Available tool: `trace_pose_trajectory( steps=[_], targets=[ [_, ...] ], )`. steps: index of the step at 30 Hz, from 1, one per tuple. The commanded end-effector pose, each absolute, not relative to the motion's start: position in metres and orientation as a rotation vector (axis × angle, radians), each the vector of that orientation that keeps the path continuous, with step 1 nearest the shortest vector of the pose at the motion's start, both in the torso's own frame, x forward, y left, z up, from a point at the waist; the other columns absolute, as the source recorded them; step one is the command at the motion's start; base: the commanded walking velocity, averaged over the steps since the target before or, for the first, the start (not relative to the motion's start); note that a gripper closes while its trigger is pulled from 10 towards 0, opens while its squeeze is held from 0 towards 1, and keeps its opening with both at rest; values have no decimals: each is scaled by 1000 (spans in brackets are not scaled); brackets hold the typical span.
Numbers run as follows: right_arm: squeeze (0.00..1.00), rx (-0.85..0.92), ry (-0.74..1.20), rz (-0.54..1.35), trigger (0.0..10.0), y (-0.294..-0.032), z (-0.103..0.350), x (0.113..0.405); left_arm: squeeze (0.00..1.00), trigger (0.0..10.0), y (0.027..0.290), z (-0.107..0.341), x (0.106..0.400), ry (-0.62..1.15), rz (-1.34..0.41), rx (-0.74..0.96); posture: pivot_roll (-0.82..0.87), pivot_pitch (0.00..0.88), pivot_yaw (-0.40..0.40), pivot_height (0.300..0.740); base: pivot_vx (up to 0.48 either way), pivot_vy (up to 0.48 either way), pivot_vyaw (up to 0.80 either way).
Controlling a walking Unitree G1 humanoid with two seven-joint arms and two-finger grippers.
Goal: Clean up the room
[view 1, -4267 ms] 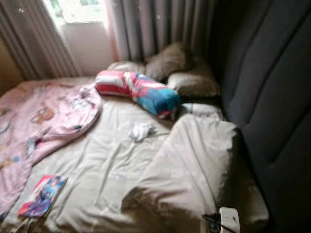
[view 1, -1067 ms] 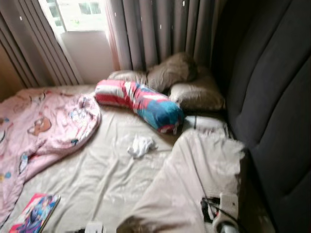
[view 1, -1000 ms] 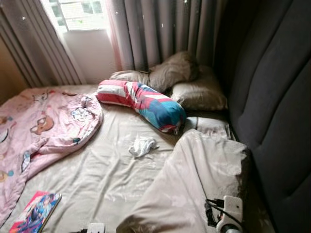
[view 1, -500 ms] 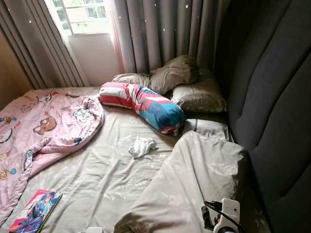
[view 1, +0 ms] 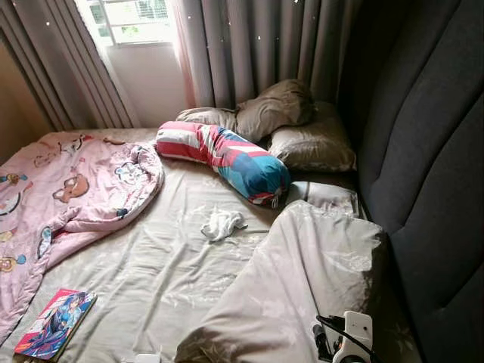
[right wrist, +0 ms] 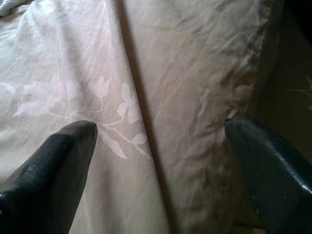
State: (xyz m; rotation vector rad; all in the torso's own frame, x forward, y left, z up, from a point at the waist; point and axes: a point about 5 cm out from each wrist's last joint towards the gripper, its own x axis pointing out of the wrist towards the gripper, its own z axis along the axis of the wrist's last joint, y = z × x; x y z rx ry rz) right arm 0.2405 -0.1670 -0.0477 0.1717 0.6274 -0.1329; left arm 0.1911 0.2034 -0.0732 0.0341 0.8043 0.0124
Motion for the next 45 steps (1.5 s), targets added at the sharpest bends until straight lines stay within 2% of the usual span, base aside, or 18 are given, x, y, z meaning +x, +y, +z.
trace_pose_trajectory(
  steps=[1, 15, 21, 26, 35, 45],
  targets=[
    [0, 172, 653, -126, 10000, -165, -53, 234, 0, 10000, 205, -77, 184, 843, 10, 38, -42, 51, 73, 680, 0, 0, 0],
    [0, 204, 656, -90, 10000, -158, -52, 235, 0, 10000, 208, -80, 178, 861, 13, 43, -34, 60, 83, 680, 0, 0, 0],
    [0, 198, 665, -81, 10000, -156, -53, 235, 0, 10000, 207, -80, 178, 862, 10, 45, -31, 62, 79, 660, 0, 0, 0],
    [0, 213, 647, -88, 10000, -157, -52, 235, 0, 10000, 204, -80, 179, 861, 9, 40, -30, 64, 73, 660, 0, 0, 0],
    [0, 332, 631, -128, 10000, -160, -50, 239, 0, 10000, 202, -82, 175, 870, 12, 32, -23, 72, 67, 660, 0, 0, 0],
    [0, 428, 631, -74, 10000, -149, -44, 250, 0, 10000, 211, -83, 169, 887, 6, 61, 11, 102, 97, 660, 0, 0, 0]
  ],
)
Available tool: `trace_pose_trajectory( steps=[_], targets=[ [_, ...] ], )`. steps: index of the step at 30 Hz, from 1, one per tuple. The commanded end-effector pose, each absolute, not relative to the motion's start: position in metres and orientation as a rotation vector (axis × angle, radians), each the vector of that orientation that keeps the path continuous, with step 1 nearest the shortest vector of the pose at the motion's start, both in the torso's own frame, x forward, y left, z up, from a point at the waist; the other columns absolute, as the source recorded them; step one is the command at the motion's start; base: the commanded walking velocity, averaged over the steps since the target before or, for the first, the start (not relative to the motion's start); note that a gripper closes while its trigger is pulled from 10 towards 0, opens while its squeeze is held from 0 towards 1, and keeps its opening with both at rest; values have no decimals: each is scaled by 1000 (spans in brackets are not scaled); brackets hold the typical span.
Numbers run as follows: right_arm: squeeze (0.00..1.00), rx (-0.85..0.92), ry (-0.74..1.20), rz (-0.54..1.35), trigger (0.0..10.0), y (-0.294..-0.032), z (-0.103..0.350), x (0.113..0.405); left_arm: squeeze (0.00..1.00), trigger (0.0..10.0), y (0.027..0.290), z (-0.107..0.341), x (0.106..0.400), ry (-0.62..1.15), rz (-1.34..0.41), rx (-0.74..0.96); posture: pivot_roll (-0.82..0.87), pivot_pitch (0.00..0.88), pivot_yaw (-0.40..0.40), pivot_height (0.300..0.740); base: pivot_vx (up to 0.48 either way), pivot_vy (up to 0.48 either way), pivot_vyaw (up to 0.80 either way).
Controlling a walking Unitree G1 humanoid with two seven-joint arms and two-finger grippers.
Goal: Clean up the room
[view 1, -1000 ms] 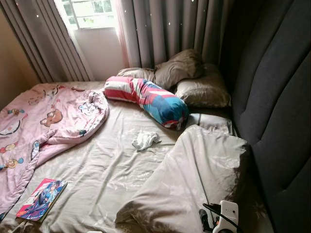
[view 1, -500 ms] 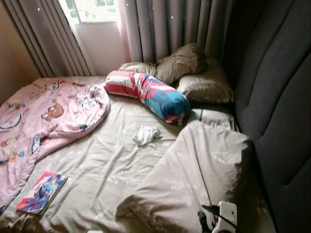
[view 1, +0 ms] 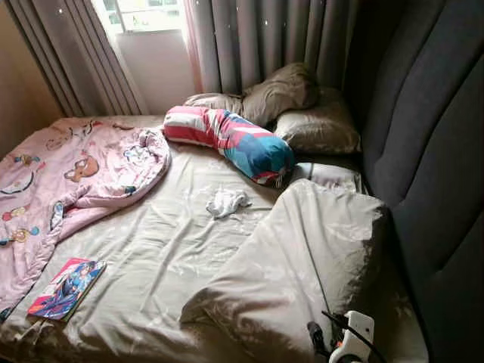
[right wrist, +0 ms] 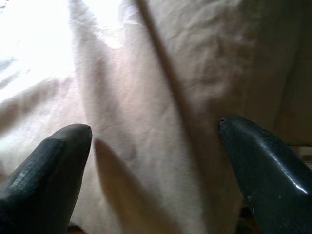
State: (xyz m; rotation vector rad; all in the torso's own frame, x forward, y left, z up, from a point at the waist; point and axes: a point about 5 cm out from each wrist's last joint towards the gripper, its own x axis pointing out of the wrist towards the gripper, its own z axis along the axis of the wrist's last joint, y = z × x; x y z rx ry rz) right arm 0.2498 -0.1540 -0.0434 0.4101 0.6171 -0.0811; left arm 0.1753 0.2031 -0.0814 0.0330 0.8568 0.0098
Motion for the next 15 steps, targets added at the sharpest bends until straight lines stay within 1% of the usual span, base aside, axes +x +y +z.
trace_pose_trajectory(
  steps=[1, 7, 8, 9, 15],
  targets=[
    [0, 427, 629, -73, 10000, -148, -44, 251, 0, 10000, 212, -83, 168, 887, 6, 64, 11, 102, 97, 660, 0, 0, 0],
    [0, 418, 611, -72, 10000, -142, -38, 257, 0, 10000, 226, -82, 162, 888, 6, 86, 31, 139, 121, 660, 0, 0, 0],
    [0, 418, 611, -72, 10000, -142, -38, 257, 0, 10000, 226, -82, 162, 888, 6, 86, 31, 139, 121, 660, 0, 0, 0],
    [0, 400, 606, -70, 10000, -140, -37, 259, 0, 10000, 229, -82, 161, 887, 3, 93, 39, 157, 128, 660, 0, 0, 0],
    [0, 364, 616, -95, 10000, -139, -37, 260, 0, 10000, 235, -81, 156, 879, -3, 106, 60, 177, 144, 660, 0, 0, 0]
  ],
)
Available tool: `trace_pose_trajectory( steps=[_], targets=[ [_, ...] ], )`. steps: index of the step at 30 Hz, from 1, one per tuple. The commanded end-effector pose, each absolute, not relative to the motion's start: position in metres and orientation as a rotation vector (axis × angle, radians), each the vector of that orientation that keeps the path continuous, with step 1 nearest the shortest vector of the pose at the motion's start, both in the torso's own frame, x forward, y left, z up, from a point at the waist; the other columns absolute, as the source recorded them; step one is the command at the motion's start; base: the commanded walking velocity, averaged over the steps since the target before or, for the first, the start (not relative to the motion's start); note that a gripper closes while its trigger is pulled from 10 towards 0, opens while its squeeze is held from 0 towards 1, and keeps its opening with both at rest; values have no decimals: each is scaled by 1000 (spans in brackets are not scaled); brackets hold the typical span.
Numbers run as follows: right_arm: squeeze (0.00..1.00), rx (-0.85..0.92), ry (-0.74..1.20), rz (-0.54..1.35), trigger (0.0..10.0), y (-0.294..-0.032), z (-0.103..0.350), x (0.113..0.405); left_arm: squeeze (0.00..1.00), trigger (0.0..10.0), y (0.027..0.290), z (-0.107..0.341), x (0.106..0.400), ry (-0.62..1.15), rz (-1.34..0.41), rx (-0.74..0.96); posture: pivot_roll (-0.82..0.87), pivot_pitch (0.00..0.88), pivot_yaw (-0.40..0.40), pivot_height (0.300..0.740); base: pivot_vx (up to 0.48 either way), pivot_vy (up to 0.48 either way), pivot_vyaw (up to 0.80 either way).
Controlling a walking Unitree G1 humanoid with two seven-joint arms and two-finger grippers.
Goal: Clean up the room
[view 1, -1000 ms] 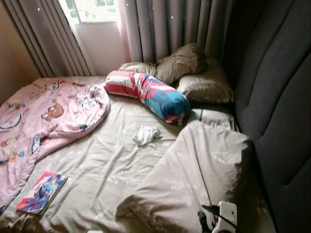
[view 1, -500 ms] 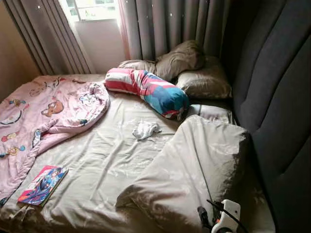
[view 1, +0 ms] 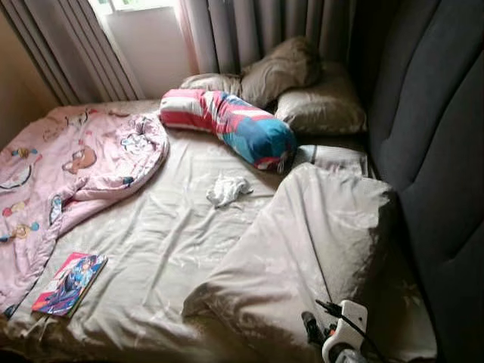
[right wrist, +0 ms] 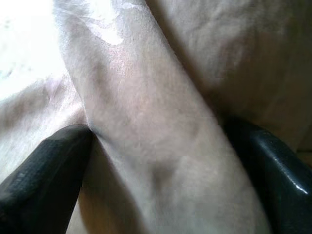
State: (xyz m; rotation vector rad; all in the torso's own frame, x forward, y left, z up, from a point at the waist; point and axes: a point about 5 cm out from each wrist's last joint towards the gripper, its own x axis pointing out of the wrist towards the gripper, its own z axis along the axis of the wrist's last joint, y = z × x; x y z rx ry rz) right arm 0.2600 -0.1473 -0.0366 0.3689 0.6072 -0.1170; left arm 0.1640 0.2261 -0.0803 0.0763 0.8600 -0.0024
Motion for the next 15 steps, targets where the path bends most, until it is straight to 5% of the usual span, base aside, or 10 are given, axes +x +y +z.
trace_pose_trajectory(
  steps=[1, 11, 12, 13, 14, 15],
  targets=[
    [0, 369, 615, -96, 10000, -138, -36, 260, 0, 10000, 237, -81, 155, 879, -1, 108, 64, 178, 145, 660, 0, 0, 0],
    [0, 300, 639, -86, 9647, -137, -37, 261, 0, 10000, 237, -81, 154, 873, -1, 108, 84, 198, 152, 660, 0, 0, 0],
    [0, 298, 640, -87, 7451, -137, -37, 261, 0, 10000, 237, -81, 154, 873, -2, 108, 84, 198, 152, 660, 0, 0, 0],
    [0, 301, 639, -87, 3137, -136, -37, 260, 0, 10000, 236, -81, 154, 872, -3, 106, 86, 205, 153, 660, 0, 0, 0],
    [0, 305, 638, -87, 0, -136, -37, 260, 0, 10000, 236, -81, 154, 870, -4, 105, 91, 211, 153, 660, 0, 0, 0],
    [0, 305, 638, -87, 0, -136, -37, 260, 0, 10000, 236, -81, 154, 870, -4, 105, 91, 211, 153, 660, 0, 0, 0]
  ],
)
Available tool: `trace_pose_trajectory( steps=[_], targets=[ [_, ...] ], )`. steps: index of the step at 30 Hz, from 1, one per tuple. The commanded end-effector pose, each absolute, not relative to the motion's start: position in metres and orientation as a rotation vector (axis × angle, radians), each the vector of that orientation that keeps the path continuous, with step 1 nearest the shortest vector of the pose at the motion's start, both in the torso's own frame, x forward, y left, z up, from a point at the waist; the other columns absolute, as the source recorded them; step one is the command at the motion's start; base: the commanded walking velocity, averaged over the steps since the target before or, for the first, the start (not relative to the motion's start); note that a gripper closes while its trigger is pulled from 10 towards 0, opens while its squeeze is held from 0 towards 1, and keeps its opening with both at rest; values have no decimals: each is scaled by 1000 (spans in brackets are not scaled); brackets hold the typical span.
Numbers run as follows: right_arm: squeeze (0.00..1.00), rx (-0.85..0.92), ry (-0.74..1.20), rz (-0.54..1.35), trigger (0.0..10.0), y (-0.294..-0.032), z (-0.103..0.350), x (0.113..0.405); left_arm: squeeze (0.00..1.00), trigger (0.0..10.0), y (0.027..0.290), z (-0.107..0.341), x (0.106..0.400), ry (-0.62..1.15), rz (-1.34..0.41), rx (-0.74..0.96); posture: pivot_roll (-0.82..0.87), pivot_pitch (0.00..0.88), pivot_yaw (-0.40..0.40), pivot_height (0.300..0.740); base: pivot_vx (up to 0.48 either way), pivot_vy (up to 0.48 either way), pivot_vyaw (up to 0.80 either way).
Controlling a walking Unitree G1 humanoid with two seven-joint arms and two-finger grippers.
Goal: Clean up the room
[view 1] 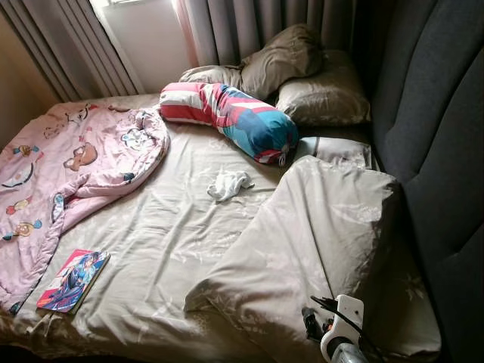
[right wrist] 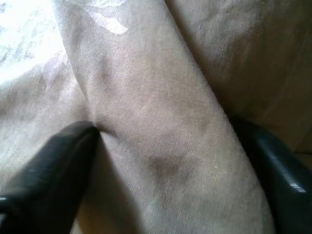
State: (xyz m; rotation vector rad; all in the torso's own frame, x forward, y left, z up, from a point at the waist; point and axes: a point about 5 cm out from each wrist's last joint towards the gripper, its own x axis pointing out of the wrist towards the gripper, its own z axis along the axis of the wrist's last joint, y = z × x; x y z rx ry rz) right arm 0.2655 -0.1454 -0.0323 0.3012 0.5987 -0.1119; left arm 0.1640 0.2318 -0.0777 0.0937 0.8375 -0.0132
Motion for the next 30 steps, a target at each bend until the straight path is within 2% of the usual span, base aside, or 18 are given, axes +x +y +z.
trace_pose_trajectory(
  steps=[1, 14, 30],
  targets=[
    [0, 299, 648, -84, 0, -135, -39, 258, 0, 10000, 235, -82, 154, 871, -4, 104, 92, 213, 154, 660, 0, 0, 0],
    [0, 284, 687, -67, 0, -130, -47, 247, 0, 10000, 237, -85, 143, 889, 3, 98, 106, 228, 149, 660, 0, 0, 0],
    [0, 246, 722, -54, 0, -135, -53, 240, 0, 10000, 234, -84, 150, 890, 19, 95, 95, 192, 138, 660, 0, 0, 0]
  ],
)
